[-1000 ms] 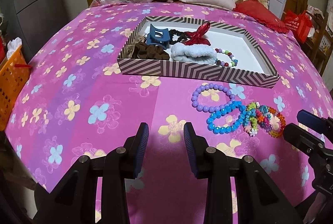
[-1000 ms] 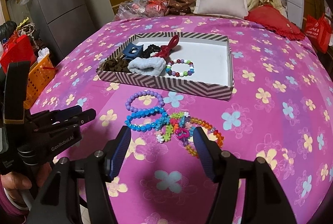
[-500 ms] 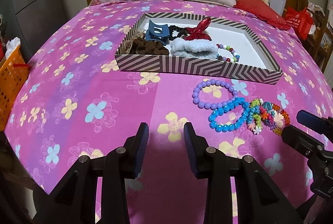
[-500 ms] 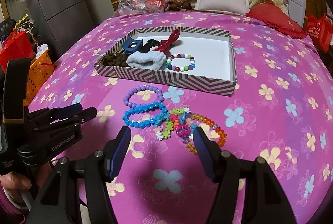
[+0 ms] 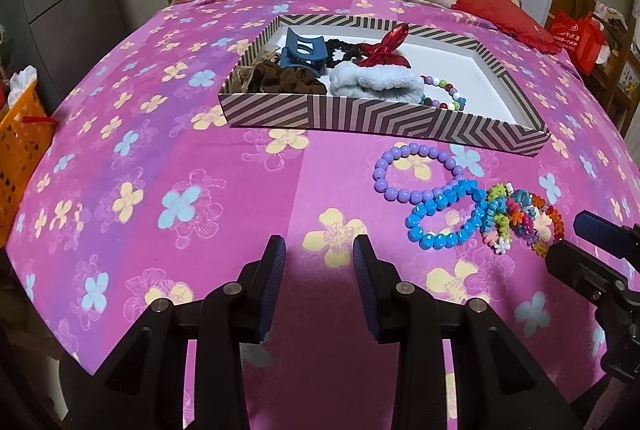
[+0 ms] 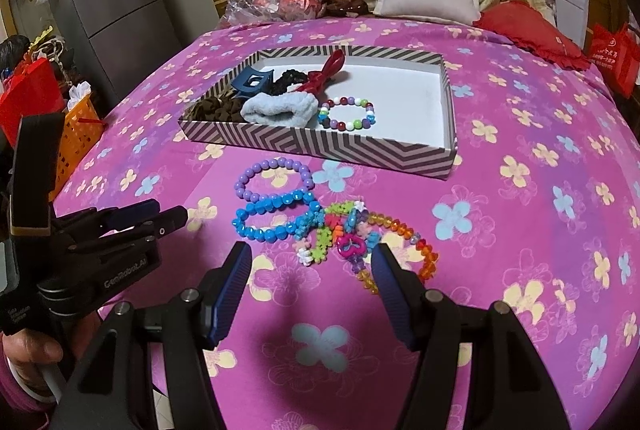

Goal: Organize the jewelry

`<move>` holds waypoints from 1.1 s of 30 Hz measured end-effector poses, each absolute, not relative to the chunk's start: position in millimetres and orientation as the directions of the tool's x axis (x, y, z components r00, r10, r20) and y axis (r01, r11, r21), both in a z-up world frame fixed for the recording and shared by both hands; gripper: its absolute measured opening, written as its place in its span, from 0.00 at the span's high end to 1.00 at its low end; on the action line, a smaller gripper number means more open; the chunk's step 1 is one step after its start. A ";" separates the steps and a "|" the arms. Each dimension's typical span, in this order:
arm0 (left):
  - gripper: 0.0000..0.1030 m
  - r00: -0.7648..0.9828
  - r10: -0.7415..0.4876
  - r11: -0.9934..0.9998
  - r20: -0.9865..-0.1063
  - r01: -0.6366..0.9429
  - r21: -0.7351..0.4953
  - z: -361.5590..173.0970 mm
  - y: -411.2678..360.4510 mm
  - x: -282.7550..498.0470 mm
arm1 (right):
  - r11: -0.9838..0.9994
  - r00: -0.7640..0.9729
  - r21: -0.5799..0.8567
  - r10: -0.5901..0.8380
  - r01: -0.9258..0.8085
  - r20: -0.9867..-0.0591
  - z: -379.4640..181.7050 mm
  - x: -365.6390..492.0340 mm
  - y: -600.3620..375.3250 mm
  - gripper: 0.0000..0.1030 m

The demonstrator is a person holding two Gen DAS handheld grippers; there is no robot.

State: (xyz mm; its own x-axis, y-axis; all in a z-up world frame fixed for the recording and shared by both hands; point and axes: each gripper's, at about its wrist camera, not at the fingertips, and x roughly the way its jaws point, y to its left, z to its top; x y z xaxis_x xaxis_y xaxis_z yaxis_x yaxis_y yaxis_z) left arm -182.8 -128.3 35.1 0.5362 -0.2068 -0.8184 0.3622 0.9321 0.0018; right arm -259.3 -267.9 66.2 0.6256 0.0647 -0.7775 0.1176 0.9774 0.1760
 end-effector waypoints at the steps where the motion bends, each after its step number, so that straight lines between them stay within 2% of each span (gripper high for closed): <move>1: 0.67 0.537 -0.205 0.932 -0.818 0.363 0.005 34.7 -128.6 -183.0 | 0.977 0.625 0.176 0.065 0.116 -0.778 65.9 -259.2 -267.5 0.37; 22: 0.67 0.535 -0.205 0.931 -0.820 0.366 0.006 32.7 -128.3 -183.0 | 0.977 0.620 0.168 0.050 0.133 -0.783 65.6 -261.2 -274.7 0.37; 33: 0.67 0.468 -0.275 0.918 -0.840 0.389 -0.083 34.1 -127.4 -163.7 | 0.975 0.593 0.144 0.016 0.169 -0.805 54.4 -269.8 -301.5 0.37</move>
